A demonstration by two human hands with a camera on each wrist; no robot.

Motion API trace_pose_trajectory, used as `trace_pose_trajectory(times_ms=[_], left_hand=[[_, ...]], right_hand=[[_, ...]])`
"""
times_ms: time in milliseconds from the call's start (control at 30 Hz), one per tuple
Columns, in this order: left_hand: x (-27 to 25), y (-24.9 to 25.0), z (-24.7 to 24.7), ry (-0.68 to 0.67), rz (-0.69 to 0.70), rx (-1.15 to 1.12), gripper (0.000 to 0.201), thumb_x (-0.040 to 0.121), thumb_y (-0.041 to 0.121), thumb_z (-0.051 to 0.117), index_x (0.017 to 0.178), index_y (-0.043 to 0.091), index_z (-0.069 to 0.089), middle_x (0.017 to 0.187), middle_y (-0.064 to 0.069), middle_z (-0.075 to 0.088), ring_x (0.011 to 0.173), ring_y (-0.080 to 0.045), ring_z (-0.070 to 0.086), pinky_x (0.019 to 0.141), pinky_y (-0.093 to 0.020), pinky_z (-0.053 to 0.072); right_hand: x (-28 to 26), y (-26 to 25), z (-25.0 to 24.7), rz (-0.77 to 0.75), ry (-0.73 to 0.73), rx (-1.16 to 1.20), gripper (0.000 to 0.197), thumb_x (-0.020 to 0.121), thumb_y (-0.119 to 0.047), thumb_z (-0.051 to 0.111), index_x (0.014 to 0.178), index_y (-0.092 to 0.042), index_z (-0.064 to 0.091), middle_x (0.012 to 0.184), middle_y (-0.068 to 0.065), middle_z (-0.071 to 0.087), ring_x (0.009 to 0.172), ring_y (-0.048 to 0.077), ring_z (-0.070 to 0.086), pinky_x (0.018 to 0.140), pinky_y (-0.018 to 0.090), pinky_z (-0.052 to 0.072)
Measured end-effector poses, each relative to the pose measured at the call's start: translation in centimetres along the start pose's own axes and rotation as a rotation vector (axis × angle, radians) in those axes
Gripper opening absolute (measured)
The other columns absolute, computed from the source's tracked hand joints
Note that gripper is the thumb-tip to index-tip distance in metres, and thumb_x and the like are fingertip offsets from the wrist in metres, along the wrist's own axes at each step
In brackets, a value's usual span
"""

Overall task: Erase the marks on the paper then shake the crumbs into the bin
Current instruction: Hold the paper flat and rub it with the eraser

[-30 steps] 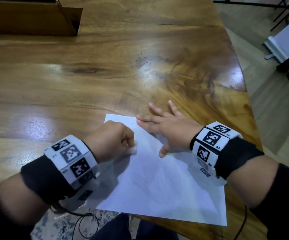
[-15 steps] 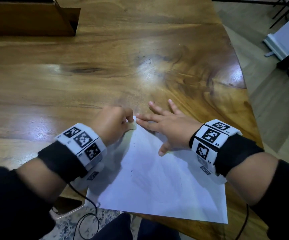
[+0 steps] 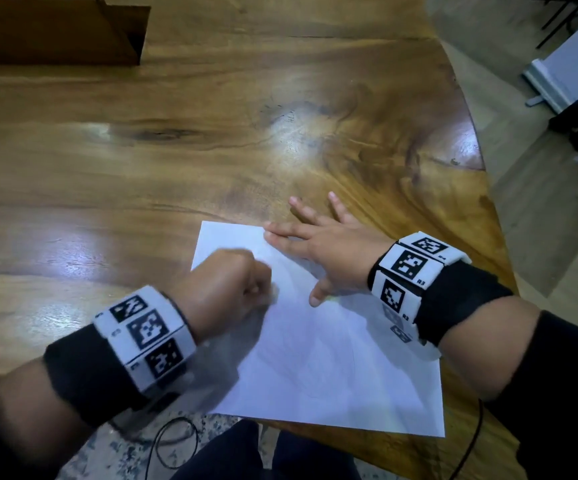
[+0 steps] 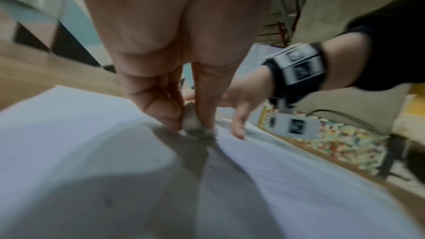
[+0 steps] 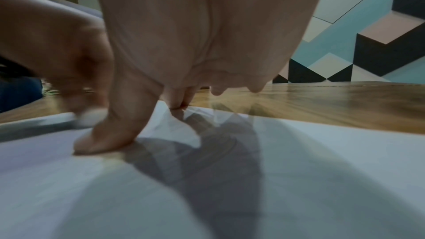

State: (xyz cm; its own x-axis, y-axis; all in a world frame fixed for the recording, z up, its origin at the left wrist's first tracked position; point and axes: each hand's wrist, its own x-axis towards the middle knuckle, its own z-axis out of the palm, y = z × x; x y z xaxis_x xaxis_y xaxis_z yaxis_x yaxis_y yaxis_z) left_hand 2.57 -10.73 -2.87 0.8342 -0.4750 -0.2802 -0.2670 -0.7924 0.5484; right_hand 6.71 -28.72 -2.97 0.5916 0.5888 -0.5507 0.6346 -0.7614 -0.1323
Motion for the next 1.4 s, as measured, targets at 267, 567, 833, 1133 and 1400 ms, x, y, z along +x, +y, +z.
trace_pose_trajectory(times_ms=[267, 567, 833, 1133, 1400], left_hand=[[2.4, -0.1, -0.9, 0.204, -0.125, -0.007, 0.008, 0.077, 0.021, 0.065, 0.070, 0.017, 0.065, 0.066, -0.005, 0.059, 0.064, -0.018, 0.047, 0.062, -0.024, 0.027], [3.0, -0.5, -1.2, 0.194, -0.081, 0.008, 0.005, 0.076, 0.010, 0.064, 0.071, 0.009, 0.063, 0.065, -0.002, 0.051, 0.067, -0.024, 0.050, 0.060, -0.025, 0.029], [0.2, -0.1, -0.4, -0.139, 0.118, 0.111, 0.002, 0.075, 0.011, 0.063, 0.073, 0.011, 0.064, 0.073, -0.007, 0.054, 0.072, -0.026, 0.055, 0.063, -0.022, 0.029], [-1.5, -0.6, 0.7, -0.022, 0.114, 0.019, 0.023, 0.076, 0.029, 0.057, 0.059, 0.017, 0.047, 0.063, 0.001, 0.044, 0.057, -0.019, 0.046, 0.055, -0.023, 0.031], [-1.4, -0.4, 0.9, -0.017, 0.001, 0.029, 0.009, 0.075, 0.020, 0.061, 0.069, 0.016, 0.057, 0.072, 0.000, 0.051, 0.068, -0.022, 0.049, 0.061, -0.030, 0.042]], right_hand=[[0.1, 0.0, 0.2, 0.004, -0.003, -0.002, 0.109, 0.075, -0.050, 0.070, 0.149, -0.033, -0.008, 0.156, -0.021, -0.013, 0.140, 0.018, -0.030, 0.110, 0.063, -0.012], [0.2, 0.3, 0.4, 0.002, 0.006, 0.021, 0.110, 0.074, -0.049, 0.072, 0.149, -0.035, -0.007, 0.156, -0.022, -0.012, 0.140, 0.019, -0.031, 0.109, 0.062, -0.015], [0.1, 0.2, 0.1, -0.004, -0.005, 0.011, 0.108, 0.075, -0.050, 0.069, 0.149, -0.033, -0.008, 0.156, -0.021, -0.014, 0.140, 0.019, -0.031, 0.110, 0.061, -0.015], [-0.1, 0.1, 0.0, 0.003, -0.001, -0.003, 0.107, 0.077, -0.050, 0.068, 0.149, -0.033, -0.009, 0.156, -0.021, -0.014, 0.140, 0.019, -0.030, 0.110, 0.061, -0.014], [-1.0, 0.5, 0.4, 0.014, 0.127, 0.017, 0.092, 0.076, -0.053, 0.066, 0.149, -0.037, 0.013, 0.155, -0.026, 0.009, 0.143, 0.013, -0.022, 0.105, 0.047, -0.023]])
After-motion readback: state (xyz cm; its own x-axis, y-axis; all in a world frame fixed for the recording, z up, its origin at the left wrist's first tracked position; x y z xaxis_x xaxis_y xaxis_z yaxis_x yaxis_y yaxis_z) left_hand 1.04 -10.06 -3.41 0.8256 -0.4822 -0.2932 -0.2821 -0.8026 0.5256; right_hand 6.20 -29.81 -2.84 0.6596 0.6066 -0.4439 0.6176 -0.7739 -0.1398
